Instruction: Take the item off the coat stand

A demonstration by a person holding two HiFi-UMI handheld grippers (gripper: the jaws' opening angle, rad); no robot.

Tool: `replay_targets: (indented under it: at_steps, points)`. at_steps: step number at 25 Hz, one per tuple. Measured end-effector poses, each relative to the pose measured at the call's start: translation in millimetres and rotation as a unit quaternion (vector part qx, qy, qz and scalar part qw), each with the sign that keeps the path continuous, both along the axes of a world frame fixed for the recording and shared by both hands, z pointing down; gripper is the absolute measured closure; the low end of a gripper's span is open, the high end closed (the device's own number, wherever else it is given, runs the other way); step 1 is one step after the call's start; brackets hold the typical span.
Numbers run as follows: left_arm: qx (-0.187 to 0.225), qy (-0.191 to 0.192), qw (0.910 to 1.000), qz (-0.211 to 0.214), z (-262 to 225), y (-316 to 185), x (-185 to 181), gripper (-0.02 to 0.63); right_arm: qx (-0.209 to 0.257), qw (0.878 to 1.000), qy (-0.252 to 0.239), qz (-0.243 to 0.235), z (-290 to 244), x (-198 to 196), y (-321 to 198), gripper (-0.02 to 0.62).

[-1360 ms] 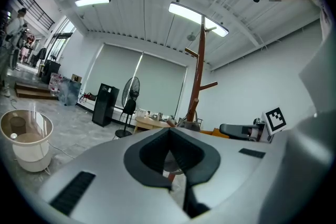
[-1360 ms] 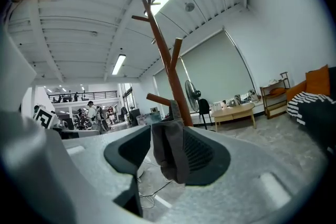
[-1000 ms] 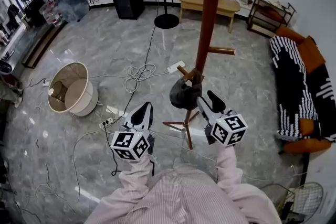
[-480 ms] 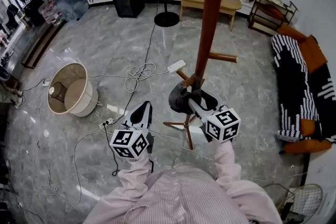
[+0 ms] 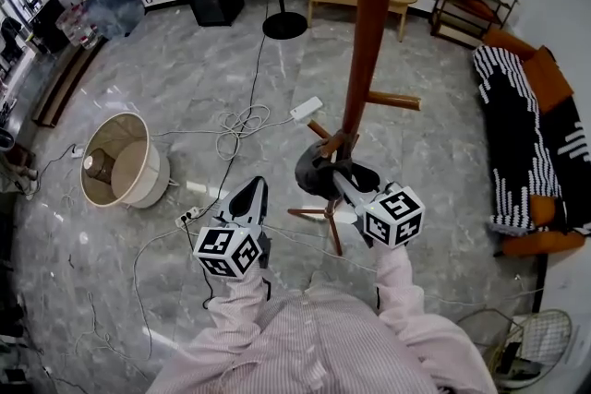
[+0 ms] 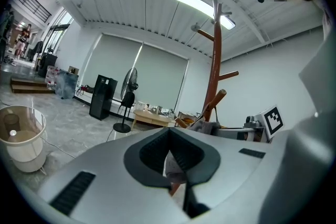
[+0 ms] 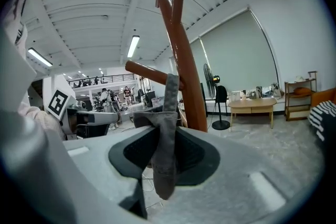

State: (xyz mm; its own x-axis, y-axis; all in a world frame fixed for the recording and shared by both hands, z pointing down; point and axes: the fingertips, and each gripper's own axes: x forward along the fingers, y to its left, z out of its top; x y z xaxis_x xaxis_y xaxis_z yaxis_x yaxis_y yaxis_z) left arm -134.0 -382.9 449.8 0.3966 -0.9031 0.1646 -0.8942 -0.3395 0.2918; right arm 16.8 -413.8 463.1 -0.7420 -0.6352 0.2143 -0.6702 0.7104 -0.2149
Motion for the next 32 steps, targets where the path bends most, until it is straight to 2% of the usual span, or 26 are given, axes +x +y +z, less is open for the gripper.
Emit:
replay_targets:
  at_steps: [3,8,20,32]
  points:
    - [-0.003,0.001,1.0,0.005,3.5,0.4,0.2,0.604,0.001,1.0,-0.002,0.007,1.2,0.2,0.3,0.535]
    - [0.001,-0.002,0.9999,0.013,3.8,3.9,-0.8,0.604,0.006,1.0,-0.012,0.016,-2.0,-1.8,4.8,0.565]
    - [0.012,-0.008,0.9993,0.035,-4.6,8.7,-1.5,0.603,0.028,0.999,-0.023,0.025,-25.5,-5.9,11.9,0.569]
    - [0.018,-0.005,0.9992,0.035,-6.8,23.3,-10.1,0.604,0.054,0.998,-0.031,0.029,-48.8,-13.3,24.2,0.569]
